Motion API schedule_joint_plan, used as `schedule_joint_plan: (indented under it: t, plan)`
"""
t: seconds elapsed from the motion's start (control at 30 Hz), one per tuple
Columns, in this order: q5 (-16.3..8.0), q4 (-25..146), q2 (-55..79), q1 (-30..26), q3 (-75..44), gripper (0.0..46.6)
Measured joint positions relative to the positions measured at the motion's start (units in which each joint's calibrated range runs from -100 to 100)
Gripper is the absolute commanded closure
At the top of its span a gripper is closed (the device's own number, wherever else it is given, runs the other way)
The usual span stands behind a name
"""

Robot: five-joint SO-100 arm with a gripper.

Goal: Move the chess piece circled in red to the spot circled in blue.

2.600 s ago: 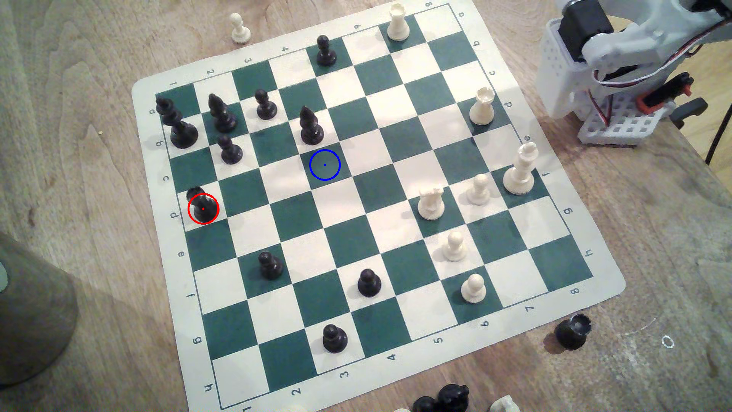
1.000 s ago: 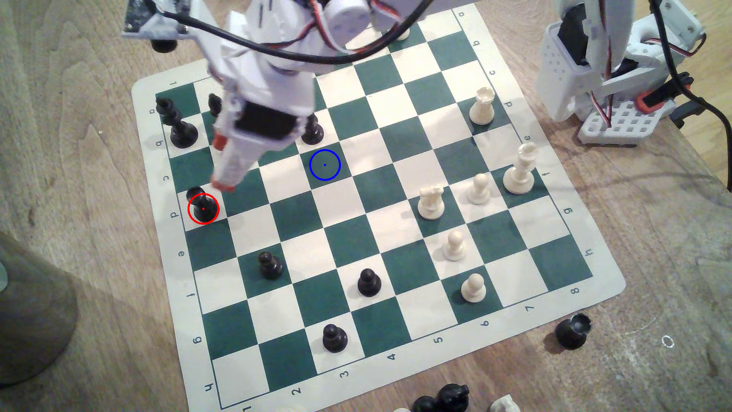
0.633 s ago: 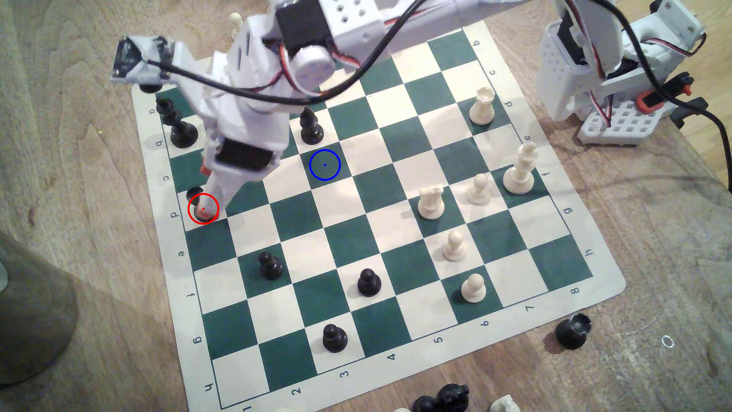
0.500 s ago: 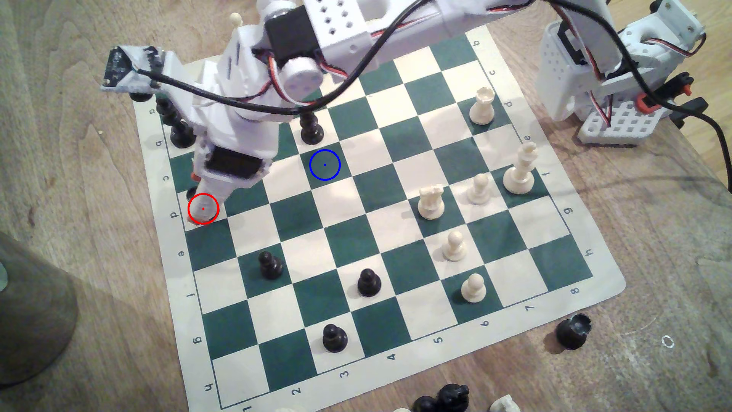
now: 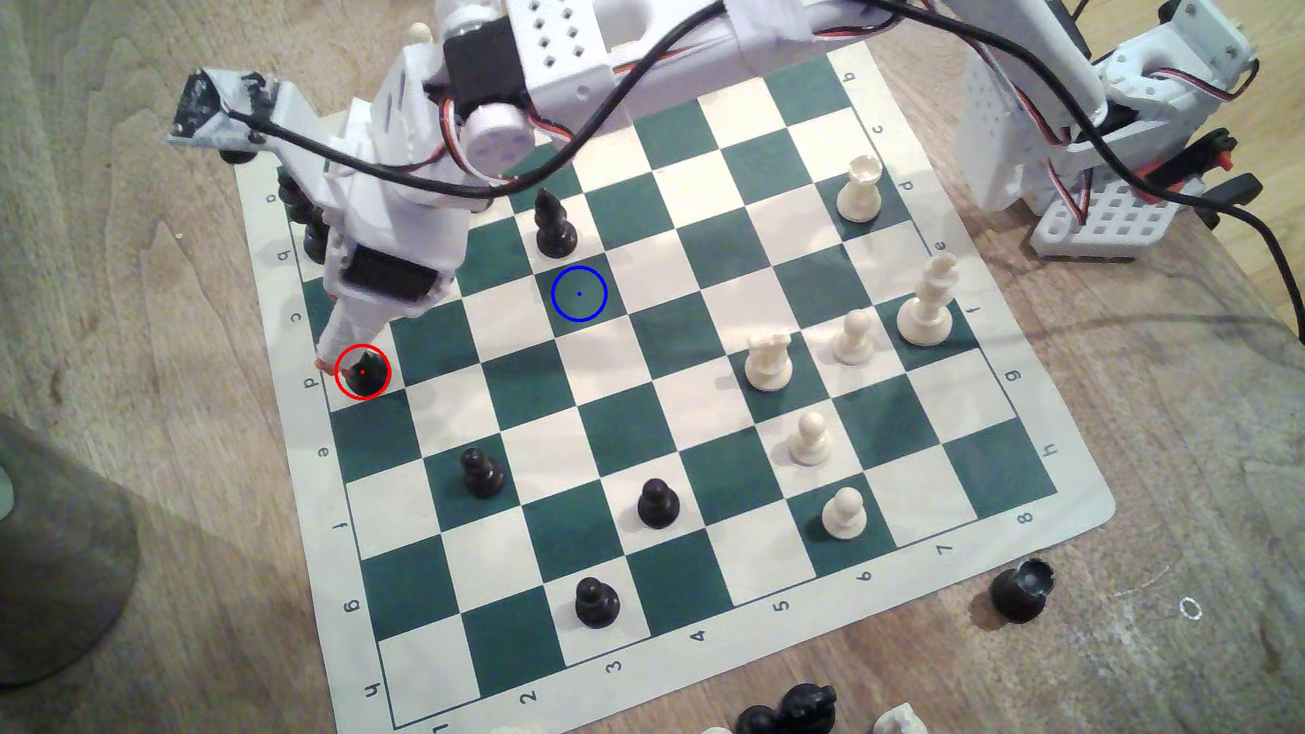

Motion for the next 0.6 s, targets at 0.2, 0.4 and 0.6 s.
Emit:
schedule_joint_plan:
  t: [0.2, 0.4, 0.6]
  plan:
    - [0.0, -0.6, 0.9, 0.0, 0.0, 27.3]
    - [0.0, -0.6, 2.9, 0.0, -0.9, 27.8]
    - [0.0, -1.1, 3.9, -0.1, -0.9, 28.0]
